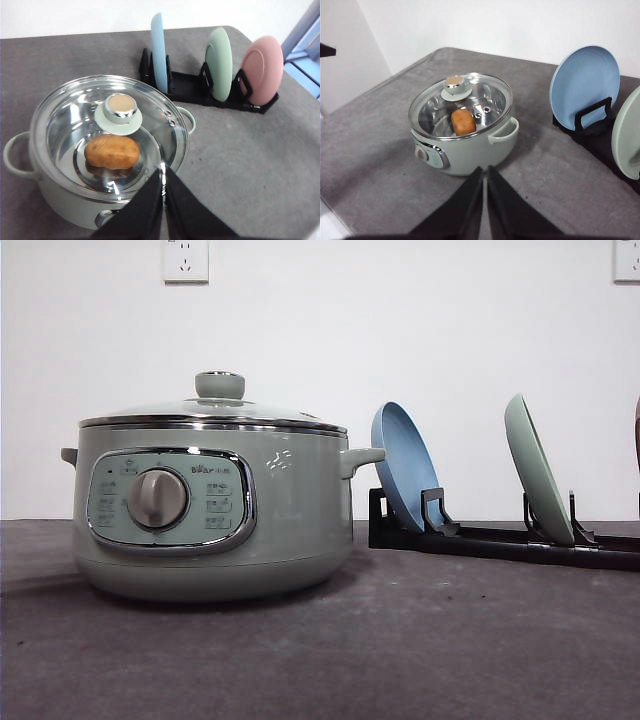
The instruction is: Transfer potato from steamer to green plate
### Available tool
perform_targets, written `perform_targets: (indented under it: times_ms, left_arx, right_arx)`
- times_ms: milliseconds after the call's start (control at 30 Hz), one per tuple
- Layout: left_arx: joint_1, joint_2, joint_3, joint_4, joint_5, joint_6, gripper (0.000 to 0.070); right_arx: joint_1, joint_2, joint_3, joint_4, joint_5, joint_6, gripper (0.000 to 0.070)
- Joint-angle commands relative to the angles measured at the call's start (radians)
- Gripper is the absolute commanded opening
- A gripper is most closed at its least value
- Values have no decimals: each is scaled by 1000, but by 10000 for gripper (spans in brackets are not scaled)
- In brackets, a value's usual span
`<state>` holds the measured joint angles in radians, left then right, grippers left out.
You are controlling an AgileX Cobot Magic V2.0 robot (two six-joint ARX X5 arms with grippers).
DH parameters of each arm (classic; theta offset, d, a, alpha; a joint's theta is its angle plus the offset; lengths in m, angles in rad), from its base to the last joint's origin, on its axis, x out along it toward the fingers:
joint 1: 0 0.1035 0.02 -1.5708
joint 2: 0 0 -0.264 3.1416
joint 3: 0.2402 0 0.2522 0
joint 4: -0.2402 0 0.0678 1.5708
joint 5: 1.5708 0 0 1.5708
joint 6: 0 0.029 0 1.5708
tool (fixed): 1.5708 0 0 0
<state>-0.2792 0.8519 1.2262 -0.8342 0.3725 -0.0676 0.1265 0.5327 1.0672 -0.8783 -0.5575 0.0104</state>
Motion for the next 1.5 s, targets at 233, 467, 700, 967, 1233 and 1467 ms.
perform_targets:
  times_ms: [233, 467, 700, 967, 1233, 1467]
  left_arx:
    - [-60, 52, 24, 14, 7, 114, 2]
    - [-78, 76, 24, 20, 7, 112, 129]
    - [-77, 76, 24, 38, 7, 111, 652]
    - [-78, 76, 24, 69, 7, 108, 700]
    - [-78, 76, 24, 71, 7, 108, 700]
    - [-78, 76, 24, 70, 7, 108, 700]
  right_arx:
    - [3, 88, 17, 18, 0, -18, 1]
    - [3, 94, 17, 33, 29, -19, 4]
    - [3, 94, 17, 91, 58, -14, 575]
    - [3, 93, 17, 98, 59, 25, 700]
    - [3, 153, 23, 124, 58, 125, 700]
    - [3, 381, 104, 140, 55, 169, 692]
